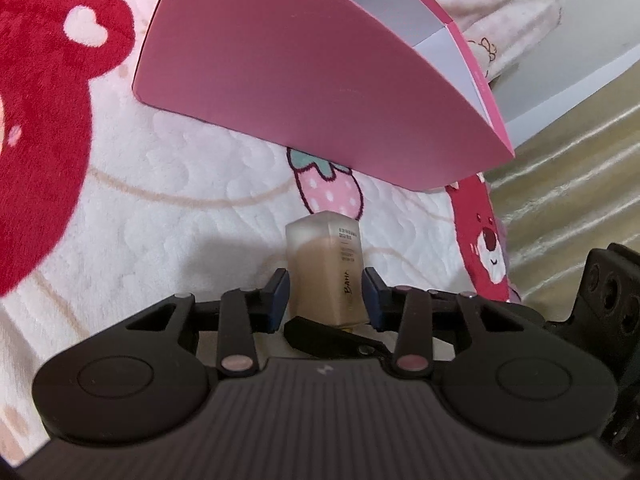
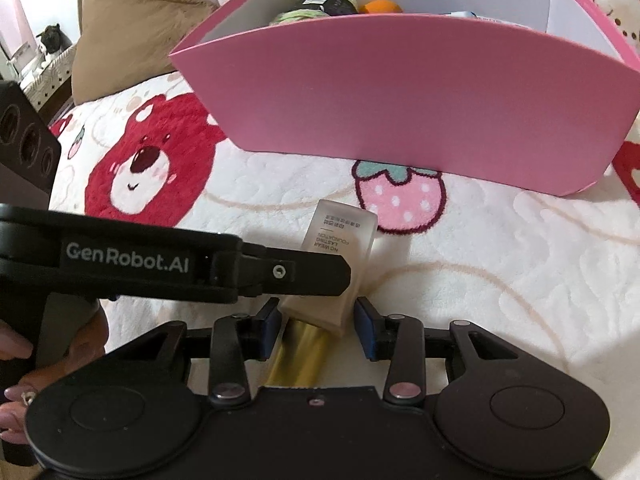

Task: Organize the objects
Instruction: 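Lift the foundation bottle with the left tool and carry it into the pink box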

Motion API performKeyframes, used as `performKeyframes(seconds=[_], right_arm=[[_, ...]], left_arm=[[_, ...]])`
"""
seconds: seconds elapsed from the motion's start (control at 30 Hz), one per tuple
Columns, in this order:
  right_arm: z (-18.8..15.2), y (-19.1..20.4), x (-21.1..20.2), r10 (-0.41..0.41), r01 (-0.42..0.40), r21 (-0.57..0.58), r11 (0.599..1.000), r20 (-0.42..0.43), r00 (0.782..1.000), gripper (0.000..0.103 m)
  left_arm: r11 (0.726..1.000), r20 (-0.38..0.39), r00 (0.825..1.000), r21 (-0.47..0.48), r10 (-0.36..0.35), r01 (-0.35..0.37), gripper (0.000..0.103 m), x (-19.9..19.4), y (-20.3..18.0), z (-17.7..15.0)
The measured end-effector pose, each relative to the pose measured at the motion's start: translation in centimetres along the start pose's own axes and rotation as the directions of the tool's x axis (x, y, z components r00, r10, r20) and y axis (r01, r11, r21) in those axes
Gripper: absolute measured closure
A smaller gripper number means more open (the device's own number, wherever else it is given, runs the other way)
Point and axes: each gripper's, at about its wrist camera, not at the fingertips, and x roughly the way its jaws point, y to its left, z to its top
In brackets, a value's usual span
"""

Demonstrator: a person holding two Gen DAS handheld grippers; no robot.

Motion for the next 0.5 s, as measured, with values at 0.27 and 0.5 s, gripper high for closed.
performKeyframes(seconds=[0.27, 0.5], right_arm=[[-1.1, 1.0, -3.1, 0.052, -0.052, 0.019, 0.998, -0.007, 0.999, 0.058], [-1.7, 2.3, -7.6, 0.051, -0.049, -0.037, 0.998, 0.051, 0.997, 0.058]], left_arm=[[1.000, -0.006, 1.000, 0.026, -0.002, 0.002, 0.065, -3.4, -1.8, -1.9], [0.996, 0.024, 1.000, 0.086, 0.005, -0.007, 0.065, -6.6, -5.7, -2.6]])
